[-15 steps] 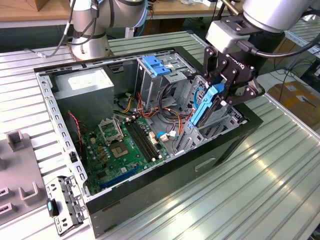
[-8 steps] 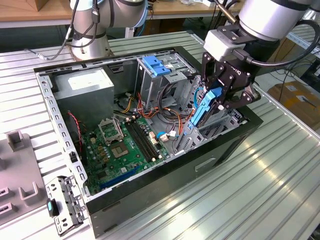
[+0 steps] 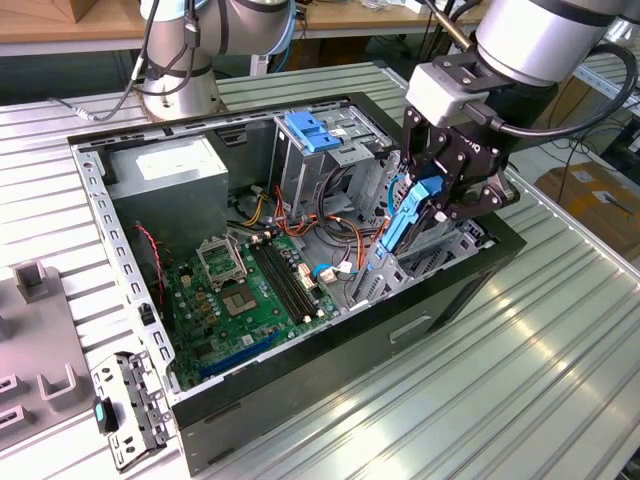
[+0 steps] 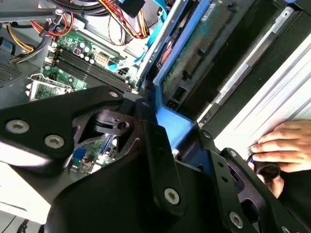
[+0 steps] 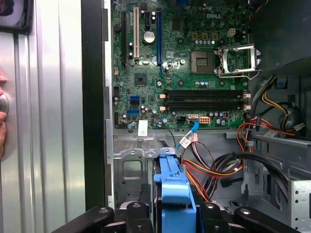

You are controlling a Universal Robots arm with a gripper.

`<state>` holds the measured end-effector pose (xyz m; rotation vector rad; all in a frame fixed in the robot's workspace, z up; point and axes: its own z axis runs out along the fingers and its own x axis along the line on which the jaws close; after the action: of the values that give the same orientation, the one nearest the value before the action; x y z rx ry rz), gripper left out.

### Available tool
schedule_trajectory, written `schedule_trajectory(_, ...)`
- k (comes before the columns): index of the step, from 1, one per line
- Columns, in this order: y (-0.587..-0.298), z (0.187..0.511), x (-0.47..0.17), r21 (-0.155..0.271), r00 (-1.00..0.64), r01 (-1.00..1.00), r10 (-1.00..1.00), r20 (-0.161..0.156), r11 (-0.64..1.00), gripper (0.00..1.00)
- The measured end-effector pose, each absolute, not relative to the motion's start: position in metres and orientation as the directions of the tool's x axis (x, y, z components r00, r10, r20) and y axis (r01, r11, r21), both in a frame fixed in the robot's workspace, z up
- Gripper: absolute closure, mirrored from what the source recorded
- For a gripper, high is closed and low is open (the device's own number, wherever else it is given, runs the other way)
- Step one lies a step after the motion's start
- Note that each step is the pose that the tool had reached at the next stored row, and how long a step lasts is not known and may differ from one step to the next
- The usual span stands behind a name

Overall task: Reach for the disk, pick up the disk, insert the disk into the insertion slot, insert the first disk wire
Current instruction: 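Insert the disk into the insertion slot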

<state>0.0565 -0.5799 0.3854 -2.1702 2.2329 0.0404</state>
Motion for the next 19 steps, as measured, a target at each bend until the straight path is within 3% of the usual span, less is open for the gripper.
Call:
schedule_trajectory(1,-0.58,0.385,0.057,-0.001,-0.028,-1.0,-0.999,-0.038,0.028,0.55)
schedule_trajectory(9,-0.58,0.379,0.057,-0.001,-0.028,-1.0,-0.999,-0.038,0.028,0.56)
schedule_trajectory(10,-0.58,0.378,0.057,-0.001,-0.028,-1.0,-0.999,-0.038,0.028,0.63)
schedule_trajectory(11,-0.58,0.376,0.057,-0.001,-0.028,-1.0,-0.999,-0.038,0.028,0.63)
schedule_trajectory(15,-0.58,0.366,0.059,-0.001,-0.029,-1.0,-0.999,-0.038,0.029,0.88)
schedule_trajectory(19,-0.58,0.364,0.059,-0.001,-0.028,-1.0,-0.999,-0.038,0.029,0.89)
